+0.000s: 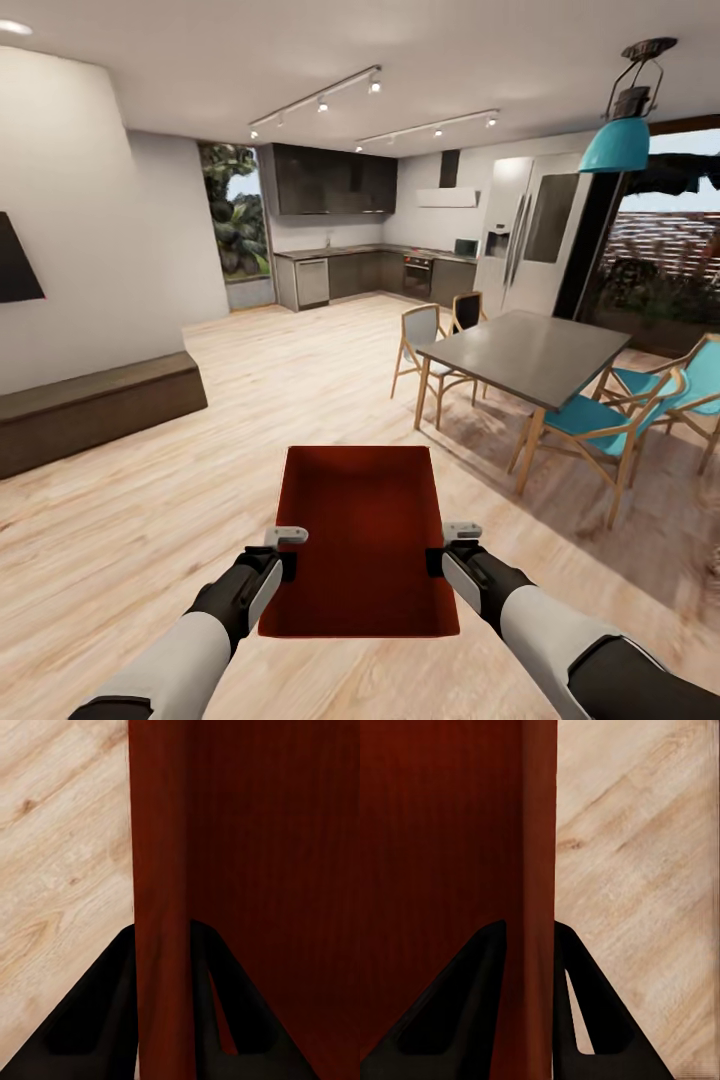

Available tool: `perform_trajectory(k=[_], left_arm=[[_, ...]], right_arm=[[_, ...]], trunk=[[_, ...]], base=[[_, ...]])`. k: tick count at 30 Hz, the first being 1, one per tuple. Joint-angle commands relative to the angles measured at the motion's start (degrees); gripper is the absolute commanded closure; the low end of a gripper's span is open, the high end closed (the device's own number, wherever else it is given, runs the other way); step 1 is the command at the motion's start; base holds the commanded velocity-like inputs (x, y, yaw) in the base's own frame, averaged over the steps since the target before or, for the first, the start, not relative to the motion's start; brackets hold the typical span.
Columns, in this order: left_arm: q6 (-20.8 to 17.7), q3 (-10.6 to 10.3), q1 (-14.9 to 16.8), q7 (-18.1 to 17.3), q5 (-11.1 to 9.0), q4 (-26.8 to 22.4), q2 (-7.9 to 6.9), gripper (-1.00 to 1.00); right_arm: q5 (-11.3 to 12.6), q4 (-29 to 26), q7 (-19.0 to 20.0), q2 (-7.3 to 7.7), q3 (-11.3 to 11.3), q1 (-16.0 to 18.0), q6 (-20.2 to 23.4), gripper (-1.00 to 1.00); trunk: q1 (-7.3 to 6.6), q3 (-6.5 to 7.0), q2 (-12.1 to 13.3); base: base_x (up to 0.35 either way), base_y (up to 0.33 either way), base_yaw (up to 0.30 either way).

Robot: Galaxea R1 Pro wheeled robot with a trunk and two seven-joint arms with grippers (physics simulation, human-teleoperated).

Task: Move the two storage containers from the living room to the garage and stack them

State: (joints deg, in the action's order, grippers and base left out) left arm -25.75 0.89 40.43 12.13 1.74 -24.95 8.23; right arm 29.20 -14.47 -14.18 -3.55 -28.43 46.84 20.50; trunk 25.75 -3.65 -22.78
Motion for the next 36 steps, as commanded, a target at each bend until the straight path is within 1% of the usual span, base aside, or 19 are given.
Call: perform_trajectory(k=[1, 36], left_arm=[[-3.17, -0.72, 0.0, 0.44, 0.71, 1.74, -0.67, 1.0], [-3.08, -0.71, 0.0, 0.44, 0.72, 1.74, -0.67, 1.0]], right_arm=[[1.3, -1.09, -0.41, 0.04, -2.33, 0.1, 0.06, 1.0], [1.3, -1.09, -0.41, 0.04, -2.33, 0.1, 0.11, 1.0]], trunk=[[0.04, -0.13, -0.14], [0.04, -0.13, -0.14]], base=[[0.0, 0.0, -0.288], [0.0, 0.0, -0.288]])
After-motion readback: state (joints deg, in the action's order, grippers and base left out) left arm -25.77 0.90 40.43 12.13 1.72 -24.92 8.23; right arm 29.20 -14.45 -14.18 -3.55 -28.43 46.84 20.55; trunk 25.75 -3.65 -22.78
